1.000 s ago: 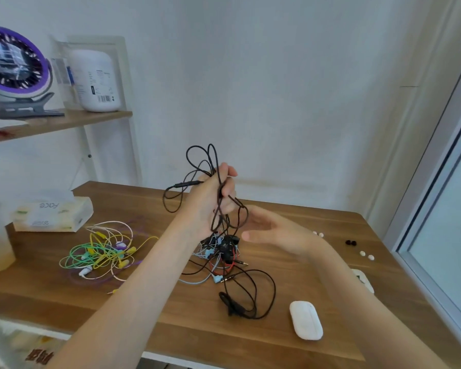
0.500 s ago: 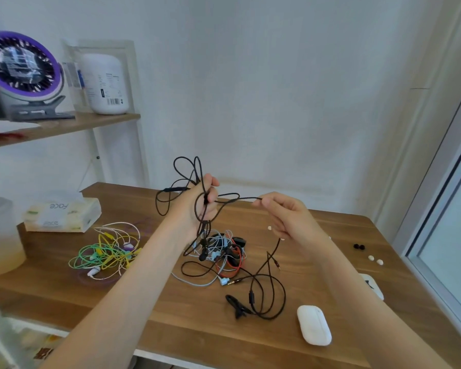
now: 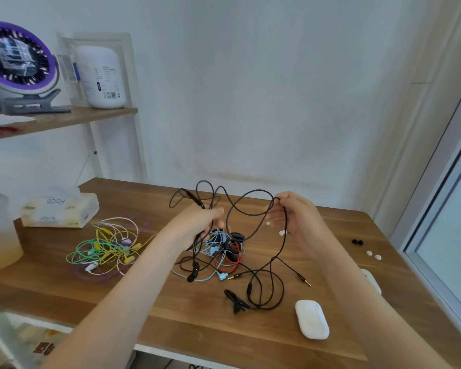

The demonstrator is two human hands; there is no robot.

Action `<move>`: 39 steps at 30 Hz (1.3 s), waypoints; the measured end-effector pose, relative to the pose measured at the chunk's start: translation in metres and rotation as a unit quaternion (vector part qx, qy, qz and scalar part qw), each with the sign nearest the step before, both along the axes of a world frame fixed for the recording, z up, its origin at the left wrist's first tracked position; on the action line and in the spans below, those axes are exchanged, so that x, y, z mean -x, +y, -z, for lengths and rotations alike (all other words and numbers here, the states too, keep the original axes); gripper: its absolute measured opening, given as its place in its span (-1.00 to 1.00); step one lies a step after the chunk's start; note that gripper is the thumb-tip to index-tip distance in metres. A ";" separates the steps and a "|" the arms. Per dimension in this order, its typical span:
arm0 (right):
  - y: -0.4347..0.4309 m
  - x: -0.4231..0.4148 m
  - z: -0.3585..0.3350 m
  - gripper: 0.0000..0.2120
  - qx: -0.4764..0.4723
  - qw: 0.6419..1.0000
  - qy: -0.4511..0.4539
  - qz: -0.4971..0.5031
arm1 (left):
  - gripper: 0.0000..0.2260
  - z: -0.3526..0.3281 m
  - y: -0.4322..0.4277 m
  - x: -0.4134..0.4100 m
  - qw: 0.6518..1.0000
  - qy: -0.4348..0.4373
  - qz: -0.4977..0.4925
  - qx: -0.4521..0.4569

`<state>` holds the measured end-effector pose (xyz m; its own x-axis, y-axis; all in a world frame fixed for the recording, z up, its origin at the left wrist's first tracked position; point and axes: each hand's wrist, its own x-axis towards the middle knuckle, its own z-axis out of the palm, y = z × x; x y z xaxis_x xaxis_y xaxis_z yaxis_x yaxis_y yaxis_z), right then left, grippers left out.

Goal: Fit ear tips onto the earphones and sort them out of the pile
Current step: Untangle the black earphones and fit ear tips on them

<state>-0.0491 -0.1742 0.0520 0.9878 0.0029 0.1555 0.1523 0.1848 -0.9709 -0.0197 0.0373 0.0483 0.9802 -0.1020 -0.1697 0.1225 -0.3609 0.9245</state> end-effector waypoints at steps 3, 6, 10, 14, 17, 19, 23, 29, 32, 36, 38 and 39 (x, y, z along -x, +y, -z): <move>0.002 0.000 0.001 -0.76 -0.050 0.999 0.001 -0.021 | -0.70 0.007 0.003 -0.002 0.998 0.035 0.014 -0.041; 0.002 0.000 0.002 -0.78 -0.068 0.997 0.006 -0.029 | -0.79 0.008 0.004 -0.001 0.996 0.071 0.029 0.038; 0.005 0.000 0.004 -0.77 -0.058 0.998 0.012 -0.007 | -0.83 0.004 0.003 0.001 0.964 0.129 0.042 0.230; 0.010 -0.002 0.005 -0.77 -0.008 1.000 0.004 0.021 | -0.90 -0.004 -0.001 0.003 0.927 0.110 0.035 0.356; 0.016 -0.002 0.004 -0.78 0.057 0.998 -0.012 0.024 | -0.85 -0.007 -0.005 0.007 0.930 0.088 0.040 0.354; 0.022 0.000 0.001 -0.78 0.112 0.993 -0.028 0.012 | -0.74 -0.010 -0.009 0.011 0.934 0.081 0.053 0.344; 0.035 0.003 -0.005 -0.85 0.233 0.970 -0.056 -0.039 | -0.75 -0.015 -0.018 0.015 0.948 0.051 0.065 0.308; 0.033 0.002 -0.004 -0.88 0.346 0.934 -0.048 -0.072 | -0.77 -0.019 -0.019 0.011 0.952 -0.035 -0.030 0.303; 0.018 -0.008 0.015 -0.93 0.490 0.871 -0.026 -0.007 | -0.75 -0.019 -0.011 0.009 0.937 -0.042 -0.071 0.339; -0.006 -0.015 0.034 -0.81 0.554 0.829 0.060 0.040 | -0.73 -0.021 -0.003 0.006 0.899 -0.036 -0.109 0.422; -0.010 -0.015 0.037 -0.73 0.546 0.832 0.085 0.049 | -0.74 -0.020 -0.002 0.008 0.890 -0.030 -0.102 0.444; -0.010 -0.015 0.036 -0.72 0.521 0.847 0.091 0.054 | -0.75 -0.019 -0.002 0.009 0.883 -0.024 -0.091 0.461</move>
